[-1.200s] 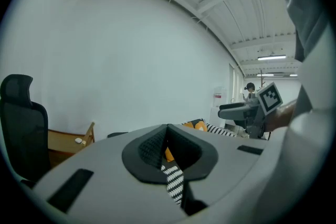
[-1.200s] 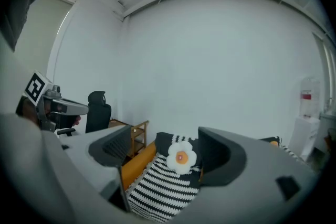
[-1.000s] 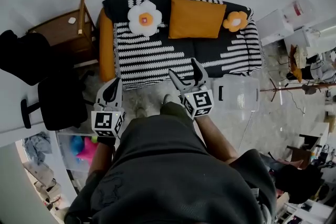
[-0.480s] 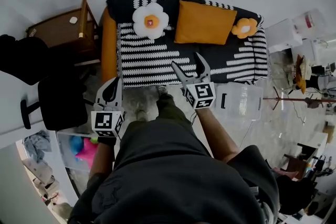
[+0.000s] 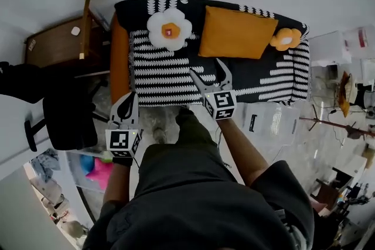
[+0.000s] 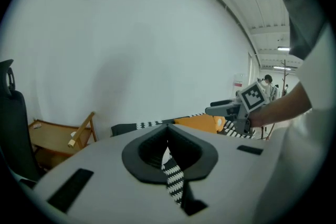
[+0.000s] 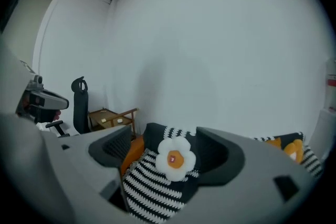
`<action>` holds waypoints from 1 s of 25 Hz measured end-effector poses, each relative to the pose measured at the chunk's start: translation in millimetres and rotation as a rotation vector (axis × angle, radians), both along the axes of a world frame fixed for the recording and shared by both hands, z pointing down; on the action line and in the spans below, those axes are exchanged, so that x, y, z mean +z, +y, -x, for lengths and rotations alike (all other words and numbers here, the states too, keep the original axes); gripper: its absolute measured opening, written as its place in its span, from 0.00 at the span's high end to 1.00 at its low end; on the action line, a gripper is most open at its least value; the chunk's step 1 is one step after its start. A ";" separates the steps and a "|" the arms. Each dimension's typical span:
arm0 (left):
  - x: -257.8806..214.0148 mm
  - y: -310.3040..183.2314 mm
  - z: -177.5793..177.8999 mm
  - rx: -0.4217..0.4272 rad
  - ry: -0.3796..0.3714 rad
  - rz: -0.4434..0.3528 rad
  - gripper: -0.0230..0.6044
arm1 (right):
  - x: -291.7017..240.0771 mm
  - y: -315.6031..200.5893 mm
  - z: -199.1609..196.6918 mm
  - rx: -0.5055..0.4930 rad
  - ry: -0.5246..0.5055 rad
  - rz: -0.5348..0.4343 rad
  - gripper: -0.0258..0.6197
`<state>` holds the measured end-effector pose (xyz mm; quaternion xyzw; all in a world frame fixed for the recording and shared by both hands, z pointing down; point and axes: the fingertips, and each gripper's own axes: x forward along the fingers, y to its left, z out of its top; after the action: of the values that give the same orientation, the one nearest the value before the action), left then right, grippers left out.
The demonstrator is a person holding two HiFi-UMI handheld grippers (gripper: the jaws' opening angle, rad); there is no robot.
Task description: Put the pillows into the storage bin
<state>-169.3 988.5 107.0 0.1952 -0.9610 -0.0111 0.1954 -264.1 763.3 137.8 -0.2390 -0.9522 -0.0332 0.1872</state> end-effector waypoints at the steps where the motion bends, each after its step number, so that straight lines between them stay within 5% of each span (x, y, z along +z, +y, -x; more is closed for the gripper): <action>1: 6.7 -3.7 9.6 0.000 0.009 0.004 0.96 | 9.2 -1.7 11.7 -0.006 0.010 -0.002 0.36; 15: 130.0 -29.5 165.0 -0.064 0.108 0.010 0.96 | 160.7 -0.7 163.8 -0.100 0.138 -0.015 0.36; 25: 210.5 -35.8 212.0 -0.089 0.150 0.009 0.96 | 245.8 12.9 228.7 -0.137 0.162 -0.029 0.36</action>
<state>-381.3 952.6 317.5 0.1501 -0.9515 -0.0301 0.2669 -492.8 776.3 383.6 -0.3029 -0.9148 -0.0405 0.2642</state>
